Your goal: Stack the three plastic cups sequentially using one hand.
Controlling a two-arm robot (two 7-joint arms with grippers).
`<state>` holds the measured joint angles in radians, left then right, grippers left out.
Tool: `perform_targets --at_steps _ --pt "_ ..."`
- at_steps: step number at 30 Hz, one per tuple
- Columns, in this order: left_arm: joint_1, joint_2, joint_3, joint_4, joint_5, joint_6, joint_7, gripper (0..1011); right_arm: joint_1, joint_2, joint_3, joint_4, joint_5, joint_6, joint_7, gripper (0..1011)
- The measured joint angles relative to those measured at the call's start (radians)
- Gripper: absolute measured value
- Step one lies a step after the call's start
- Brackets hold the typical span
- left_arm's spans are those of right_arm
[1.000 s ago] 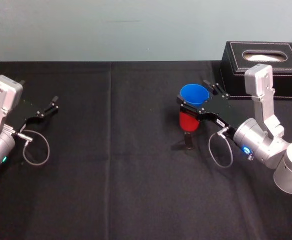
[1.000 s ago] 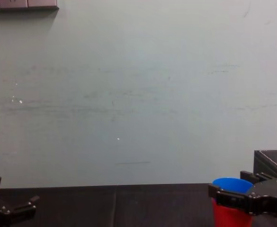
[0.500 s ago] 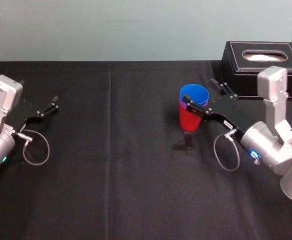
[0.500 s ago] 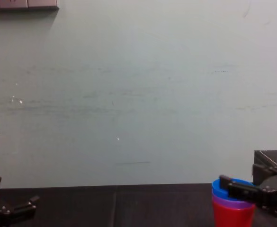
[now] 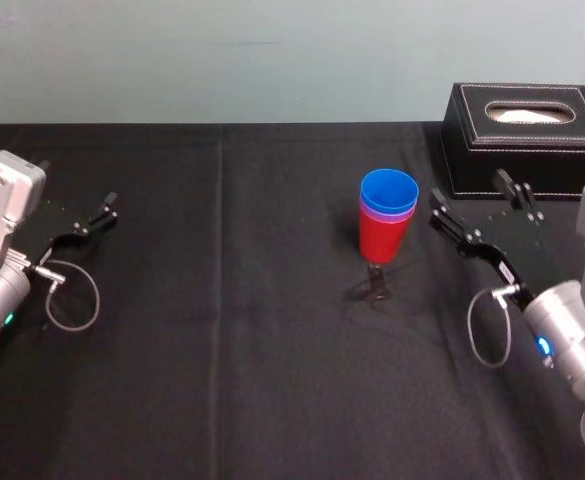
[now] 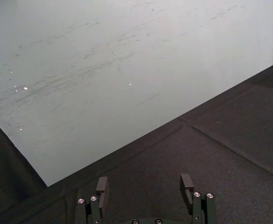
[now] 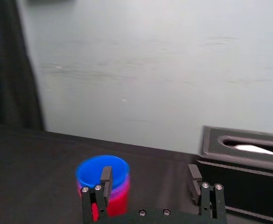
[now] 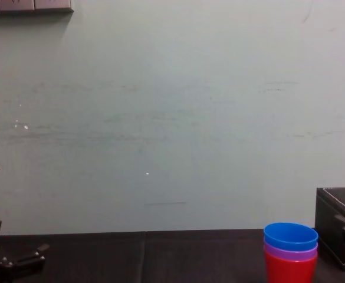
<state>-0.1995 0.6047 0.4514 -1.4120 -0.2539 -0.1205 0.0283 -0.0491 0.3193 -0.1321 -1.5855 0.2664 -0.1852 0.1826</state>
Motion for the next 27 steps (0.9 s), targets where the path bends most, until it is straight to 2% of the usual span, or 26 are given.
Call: perform_targets --at_steps 6,10,13,19,27 --pt "0.0 0.0 0.0 0.0 0.0 0.0 0.0 1005 -0.022 -0.045 0.015 0.023 -0.071 -0.023 -0.09 1003" --pt "0.0 0.0 0.0 0.0 0.0 0.0 0.0 1005 -0.013 -0.075 0.016 0.078 -0.133 -0.046 -0.142 1003" --pt "0.0 0.0 0.0 0.0 0.0 0.0 0.0 1005 -0.001 -0.088 0.017 0.115 -0.161 -0.06 -0.156 1003" --pt "0.0 0.0 0.0 0.0 0.0 0.0 0.0 1005 0.017 -0.098 0.019 0.167 -0.179 -0.093 -0.149 1002" --pt "0.0 0.0 0.0 0.0 0.0 0.0 0.0 1005 0.015 -0.097 0.018 0.16 -0.178 -0.09 -0.149 1002"
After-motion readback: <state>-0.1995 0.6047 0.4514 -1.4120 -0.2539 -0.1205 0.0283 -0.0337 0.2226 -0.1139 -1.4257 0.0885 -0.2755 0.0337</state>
